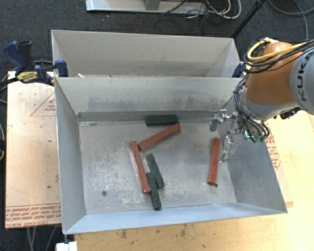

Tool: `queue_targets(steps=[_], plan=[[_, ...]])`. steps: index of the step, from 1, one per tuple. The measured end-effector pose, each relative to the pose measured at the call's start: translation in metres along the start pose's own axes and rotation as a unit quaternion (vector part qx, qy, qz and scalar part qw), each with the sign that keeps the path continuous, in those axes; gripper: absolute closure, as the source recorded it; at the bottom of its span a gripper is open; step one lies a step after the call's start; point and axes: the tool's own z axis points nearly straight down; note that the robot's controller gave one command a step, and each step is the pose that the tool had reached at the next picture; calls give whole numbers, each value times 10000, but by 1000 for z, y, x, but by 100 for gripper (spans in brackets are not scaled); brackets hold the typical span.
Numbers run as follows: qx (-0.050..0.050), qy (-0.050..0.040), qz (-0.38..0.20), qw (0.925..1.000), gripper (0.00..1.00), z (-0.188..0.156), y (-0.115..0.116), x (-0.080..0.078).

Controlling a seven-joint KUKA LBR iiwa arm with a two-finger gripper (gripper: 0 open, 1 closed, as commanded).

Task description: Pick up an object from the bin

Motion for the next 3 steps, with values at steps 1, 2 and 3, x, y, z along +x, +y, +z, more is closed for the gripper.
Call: queue_targets(steps=[1,2,3], plan=[[6,-38,-13,10000,0,-4,0,-2],[19,-66,-1385,9903,0,35,2,-5],[1,-18,-2238,9746,0,38,7,-1]])
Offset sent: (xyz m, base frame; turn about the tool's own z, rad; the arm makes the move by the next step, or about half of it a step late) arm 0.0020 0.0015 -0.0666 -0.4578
